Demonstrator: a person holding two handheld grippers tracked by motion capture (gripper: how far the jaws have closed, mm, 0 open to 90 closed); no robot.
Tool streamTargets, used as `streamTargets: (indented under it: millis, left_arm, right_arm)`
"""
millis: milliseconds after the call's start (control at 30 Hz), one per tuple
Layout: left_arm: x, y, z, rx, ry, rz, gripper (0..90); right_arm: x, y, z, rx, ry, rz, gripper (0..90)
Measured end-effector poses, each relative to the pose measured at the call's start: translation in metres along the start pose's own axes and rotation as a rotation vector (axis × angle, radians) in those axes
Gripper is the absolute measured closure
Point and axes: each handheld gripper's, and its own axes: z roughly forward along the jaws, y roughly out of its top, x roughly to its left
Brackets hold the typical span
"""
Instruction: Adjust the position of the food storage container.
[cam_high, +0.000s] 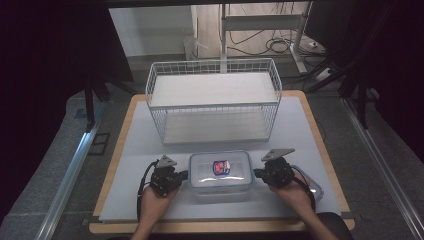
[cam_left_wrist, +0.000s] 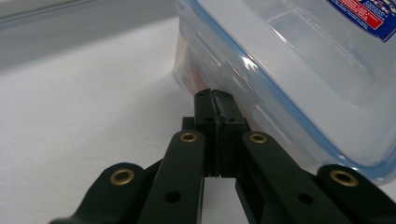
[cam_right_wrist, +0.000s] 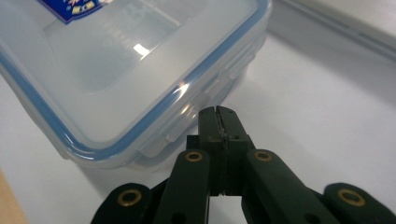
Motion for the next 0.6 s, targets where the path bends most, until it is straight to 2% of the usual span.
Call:
streamTargets:
  millis: [167,300,367,467,533,600]
  left_arm:
    - [-0.004,-0.003,-0.004,0.012,-0.002,0.008,89.9]
    - [-0.002,-0.003,-0.005,0.016,-0.016,0.015,89.5]
    - [-0.001,-0.003,-0.009,0.003,0.008,0.030,84.2]
    - [-0.001,-0.003,-0.019,-0.014,0.046,0.067,73.8]
    - [-0.002,-0.005,-0.025,-0.013,0.070,0.113,61.8]
    - [-0.001,-0.008,-0.029,0.000,0.110,0.149,54.0]
  right_arm:
    - [0.007,-0.004,-0.001,0.006,-0.002,-0.009,89.8]
    - [0.006,-0.005,-0.001,0.007,-0.003,-0.019,89.6]
    - [0.007,-0.005,-0.002,0.002,-0.012,-0.037,88.5]
    - [0.006,-0.006,-0.008,-0.018,-0.032,-0.084,82.2]
    - [0.002,-0.008,-0.014,-0.048,-0.017,-0.069,75.8]
    - [-0.001,-0.010,-0.020,-0.079,-0.013,-0.057,70.9]
